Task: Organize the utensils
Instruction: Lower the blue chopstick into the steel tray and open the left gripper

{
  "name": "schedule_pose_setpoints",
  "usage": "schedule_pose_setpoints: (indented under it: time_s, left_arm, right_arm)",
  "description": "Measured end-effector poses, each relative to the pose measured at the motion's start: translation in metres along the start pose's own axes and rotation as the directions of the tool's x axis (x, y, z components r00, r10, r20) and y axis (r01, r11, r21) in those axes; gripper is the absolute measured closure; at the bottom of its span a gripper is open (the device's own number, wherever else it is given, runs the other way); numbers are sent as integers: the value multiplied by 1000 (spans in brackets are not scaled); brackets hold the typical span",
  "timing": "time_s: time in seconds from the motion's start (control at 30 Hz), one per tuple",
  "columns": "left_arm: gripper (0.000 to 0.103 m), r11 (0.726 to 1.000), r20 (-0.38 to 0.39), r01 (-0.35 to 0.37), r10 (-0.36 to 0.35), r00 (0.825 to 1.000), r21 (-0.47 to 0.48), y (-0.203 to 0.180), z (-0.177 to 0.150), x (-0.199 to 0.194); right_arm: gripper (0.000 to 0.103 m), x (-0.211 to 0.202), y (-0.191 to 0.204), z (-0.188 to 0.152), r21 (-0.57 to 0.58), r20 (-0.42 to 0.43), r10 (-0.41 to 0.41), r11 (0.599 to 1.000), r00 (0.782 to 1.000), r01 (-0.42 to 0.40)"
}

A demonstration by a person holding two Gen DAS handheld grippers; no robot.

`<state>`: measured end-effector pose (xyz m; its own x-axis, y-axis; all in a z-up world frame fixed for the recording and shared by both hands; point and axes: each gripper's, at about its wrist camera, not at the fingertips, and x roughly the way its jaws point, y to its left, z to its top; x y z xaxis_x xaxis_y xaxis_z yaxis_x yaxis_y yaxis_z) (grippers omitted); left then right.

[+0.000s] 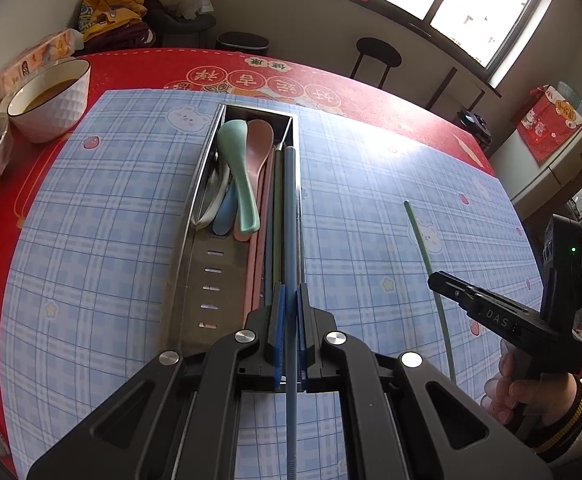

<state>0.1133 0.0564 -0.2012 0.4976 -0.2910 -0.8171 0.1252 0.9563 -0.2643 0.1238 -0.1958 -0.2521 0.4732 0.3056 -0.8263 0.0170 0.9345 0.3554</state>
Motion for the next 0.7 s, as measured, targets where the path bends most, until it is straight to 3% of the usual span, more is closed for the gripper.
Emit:
schedule_pose_setpoints:
  time_s: [0.33, 0.7]
  left_arm:
    - [97, 1000, -7, 6, -6, 1000, 18, 13, 38, 12]
    - [97, 997, -107, 3, 6, 994, 80, 5, 70, 75]
  right_arm:
    - [97, -11, -19, 4, 95, 36, 7, 995, 999, -11]
    - [97, -26, -46, -4, 176, 73, -31, 984, 997, 18]
